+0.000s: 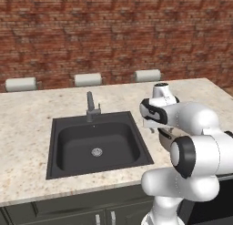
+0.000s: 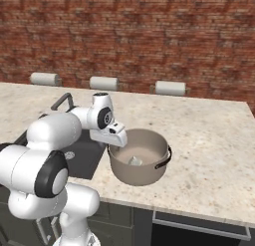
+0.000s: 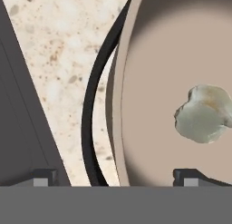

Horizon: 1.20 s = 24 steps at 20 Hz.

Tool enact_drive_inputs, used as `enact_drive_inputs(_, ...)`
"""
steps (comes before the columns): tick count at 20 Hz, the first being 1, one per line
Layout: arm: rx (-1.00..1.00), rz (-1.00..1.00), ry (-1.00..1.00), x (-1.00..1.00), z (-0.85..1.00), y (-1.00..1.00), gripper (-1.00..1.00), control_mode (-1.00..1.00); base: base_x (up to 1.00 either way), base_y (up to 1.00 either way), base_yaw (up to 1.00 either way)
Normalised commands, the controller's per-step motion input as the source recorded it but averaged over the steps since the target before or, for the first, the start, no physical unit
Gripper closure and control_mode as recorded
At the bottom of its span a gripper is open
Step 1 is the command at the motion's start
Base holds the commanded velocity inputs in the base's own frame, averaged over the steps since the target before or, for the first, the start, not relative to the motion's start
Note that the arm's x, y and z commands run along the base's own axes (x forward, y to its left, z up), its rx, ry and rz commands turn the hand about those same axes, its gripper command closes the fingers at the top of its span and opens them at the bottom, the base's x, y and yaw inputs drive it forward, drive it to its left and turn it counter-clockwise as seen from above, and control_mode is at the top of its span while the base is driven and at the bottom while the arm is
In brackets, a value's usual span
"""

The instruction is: Dump the garlic from the pot into the sink. Then turn on the water and wash the garlic. Then turn off the water and put the garlic back in the pot.

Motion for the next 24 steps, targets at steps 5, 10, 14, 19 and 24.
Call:
enact_drive_inputs(5, 0.00, 0.00, 0.04, 0.00, -0.43, 0.00, 1.00, -1.00, 0.00, 0.00, 0.00)
enact_drive_inputs(10, 0.01, 0.00, 0.02, -0.10, -0.15, 0.00, 1.00, -1.00, 0.00, 0.00, 0.00)
enact_drive_inputs(14, 0.09, 0.00, -0.01, -0.43, 0.12, 0.00, 1.00, -1.00, 0.00, 0.00, 0.00)
enact_drive_inputs(19, 0.14, -0.01, -0.03, -0.43, 0.50, 0.05, 1.00, -1.00, 0.00, 0.00, 0.00)
enact_drive_inputs(24, 0.11, 0.00, -0.02, -0.26, 0.83, 0.47, 1.00, -1.00, 0.00, 0.00, 0.00)
